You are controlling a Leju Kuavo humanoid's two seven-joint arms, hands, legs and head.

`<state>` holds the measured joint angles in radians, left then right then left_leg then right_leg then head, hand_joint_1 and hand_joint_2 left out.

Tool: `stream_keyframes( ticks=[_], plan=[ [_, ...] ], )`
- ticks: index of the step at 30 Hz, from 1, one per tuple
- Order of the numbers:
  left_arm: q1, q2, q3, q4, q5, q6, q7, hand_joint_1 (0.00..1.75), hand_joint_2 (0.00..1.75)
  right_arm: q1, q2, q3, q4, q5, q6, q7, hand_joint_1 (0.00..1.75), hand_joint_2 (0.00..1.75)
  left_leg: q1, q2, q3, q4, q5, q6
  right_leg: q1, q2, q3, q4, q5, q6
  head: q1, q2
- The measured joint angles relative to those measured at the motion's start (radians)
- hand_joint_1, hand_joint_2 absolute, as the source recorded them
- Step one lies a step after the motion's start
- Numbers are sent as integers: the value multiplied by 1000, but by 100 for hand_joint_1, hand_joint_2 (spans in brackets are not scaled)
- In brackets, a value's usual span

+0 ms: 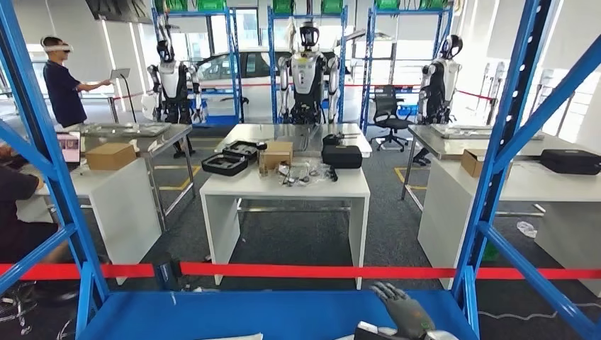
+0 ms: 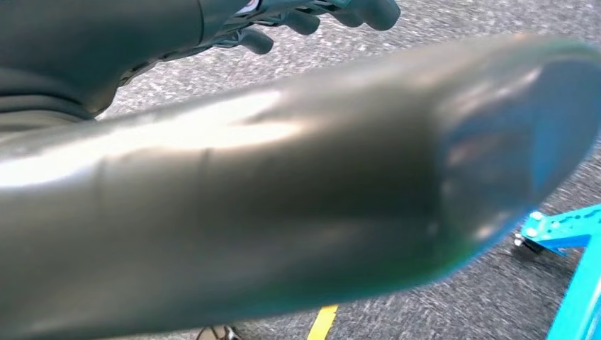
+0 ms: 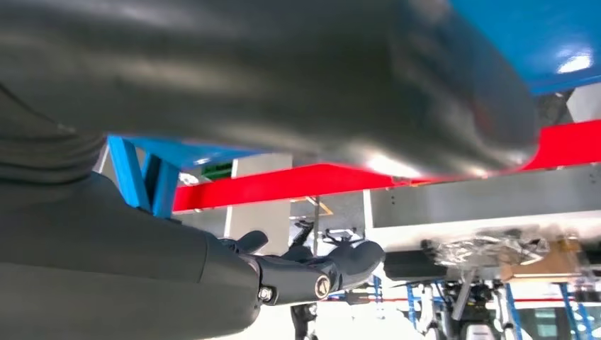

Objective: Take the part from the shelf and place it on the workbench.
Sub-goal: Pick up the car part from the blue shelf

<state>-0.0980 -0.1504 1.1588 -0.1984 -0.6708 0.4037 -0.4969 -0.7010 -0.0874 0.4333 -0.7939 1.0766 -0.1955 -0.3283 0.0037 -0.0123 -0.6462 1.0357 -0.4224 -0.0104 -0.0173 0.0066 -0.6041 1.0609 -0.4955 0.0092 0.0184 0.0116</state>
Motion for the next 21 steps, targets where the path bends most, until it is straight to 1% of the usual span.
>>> stream_keyframes(
  ticks=[1, 3, 4, 5, 6, 7, 8, 9, 10, 11, 12, 13, 14, 15, 16, 17, 18, 19, 20, 21],
  plan=[
    [-1, 0, 2, 0, 0, 4, 6, 0, 0, -1, 1, 0, 4, -1, 1, 1, 0, 0, -1, -1, -1, 0, 2, -7, 3, 2, 1, -4, -1, -9, -1, 0],
    [-1, 0, 6, 0, 1, 6, 12, 0, 0, -2, 2, 0, 9, -3, 2, 2, 0, 0, 1, -2, -2, -1, 5, -19, 4, 1, 0, -7, 9, -26, -1, 0],
    [-1, 0, 7, 0, 0, 6, 14, 0, 0, -3, 3, 0, 10, -4, 2, 2, 0, 0, 2, -1, -7, 8, -5, -24, 3, 0, 0, -10, 13, -35, -2, 0],
    [-2, 0, 8, 1, 0, 6, 16, 0, 0, -4, 4, 0, 12, -6, 1, 2, 0, 0, 3, 0, -19, 35, -27, -28, 2, -1, -1, -13, 18, -42, -3, 0],
    [-2, -1, 8, 1, 0, 6, 18, 0, 0, -4, 4, 0, 13, -7, 1, 2, 0, 0, 5, 3, -38, 84, -60, -32, 2, -3, -2, -15, 22, -48, -4, 0],
    [-3, -1, 9, 1, -1, 6, 20, 0, 0, -5, 4, 0, 15, -7, 0, 2, 0, 0, 5, 4, -61, 148, -100, -35, 3, -4, -5, -15, 25, -52, -4, 0],
    [-3, -1, 9, 2, -1, 7, 22, 0, 0, -4, 4, 0, 17, -7, -1, 2, 0, 0, 5, 5, -83, 214, -133, -37, 4, -5, -9, -15, 27, -54, -5, 0],
    [-3, -1, 9, 2, -1, 7, 23, 0, 0, -4, 5, 0, 20, -7, -1, 2, 0, 0, 6, 6, -95, 261, -153, -38, 6, -5, -13, -15, 31, -55, -5, 0],
    [-3, -1, 10, 2, -1, 7, 25, 0, 0, -4, 5, 0, 23, -7, -1, 2, 0, 0, 5, 6, -91, 274, -156, -37, 7, -6, -18, -15, 34, -55, -5, 0],
    [-4, -1, 10, 2, -1, 8, 27, 0, 0, -4, 5, 0, 25, -7, -1, 2, 0, 0, 5, 6, -65, 244, -143, -34, 8, -5, -22, -15, 38, -54, -5, 0],
    [-4, -1, 10, 2, -1, 8, 28, 0, 0, -4, 5, 0, 26, -7, -1, 2, 0, 0, 5, 6, -22, 182, -120, -30, 9, -5, -26, -14, 42, -53, -5, 0],
    [-6, -1, 10, 2, -1, 8, 28, 0, 0, -5, 5, 0, 27, -7, -1, 2, 0, 0, 3, 6, 23, 107, -103, -24, 10, -5, -29, -14, 46, -49, -5, 0],
    [-8, -1, 10, 2, -1, 9, 29, 0, 0, -6, 5, 0, 27, -7, -1, 2, 0, 0, 1, 6, 61, 44, -88, -19, 11, -5, -31, -13, 50, -45, -5, 0],
    [-10, -1, 10, 2, -1, 9, 29, 0, 0, -7, 5, 0, 27, -7, -1, 2, 0, 0, -2, 6, 84, 6, -80, -15, 11, -5, -33, -14, 54, -39, -5, 0],
    [-11, -1, 10, 2, 0, 10, 30, 0, 0, -9, 6, 0, 28, -6, -1, 1, 0, 0, -6, 6, 91, -9, -78, -10, 11, -5, -34, -15, 59, -33, -4, 0],
    [-11, -2, 11, 2, 1, 11, 30, 0, 0, -9, 7, 0, 29, -5, -1, 1, 0, 0, -8, 6, 91, -10, -70, -5, 10, -4, -35, -18, 64, -26, -4, 0],
    [-11, -2, 12, 2, 1, 13, 30, 0, 0, -10, 7, 1, 31, -5, -1, 0, 0, 0, -7, 6, 89, -14, -62, 2, 8, -4, -36, -20, 68, -19, -4, 0],
    [-11, -3, 14, 2, 2, 15, 30, 0, 0, -10, 8, 1, 32, -5, -1, 0, 0, 0, -6, 8, 86, -19, -52, 10, 7, -4, -40, -15, 61, -14, -4, 0],
    [-11, -4, 15, 1, 2, 16, 30, 0, 0, -11, 8, 1, 34, -4, -1, -1, 0, 0, -3, 9, 81, -25, -42, 17, 7, -3, -49, 5, 40, -9, -3, 0],
    [-12, -4, 17, 1, 2, 17, 30, 0, 0, -12, 8, 2, 35, -5, -1, -1, 0, 0, -1, 11, 73, -29, -32, 23, 6, -3, -66, 46, 4, -4, -2, 0]
  ],
)
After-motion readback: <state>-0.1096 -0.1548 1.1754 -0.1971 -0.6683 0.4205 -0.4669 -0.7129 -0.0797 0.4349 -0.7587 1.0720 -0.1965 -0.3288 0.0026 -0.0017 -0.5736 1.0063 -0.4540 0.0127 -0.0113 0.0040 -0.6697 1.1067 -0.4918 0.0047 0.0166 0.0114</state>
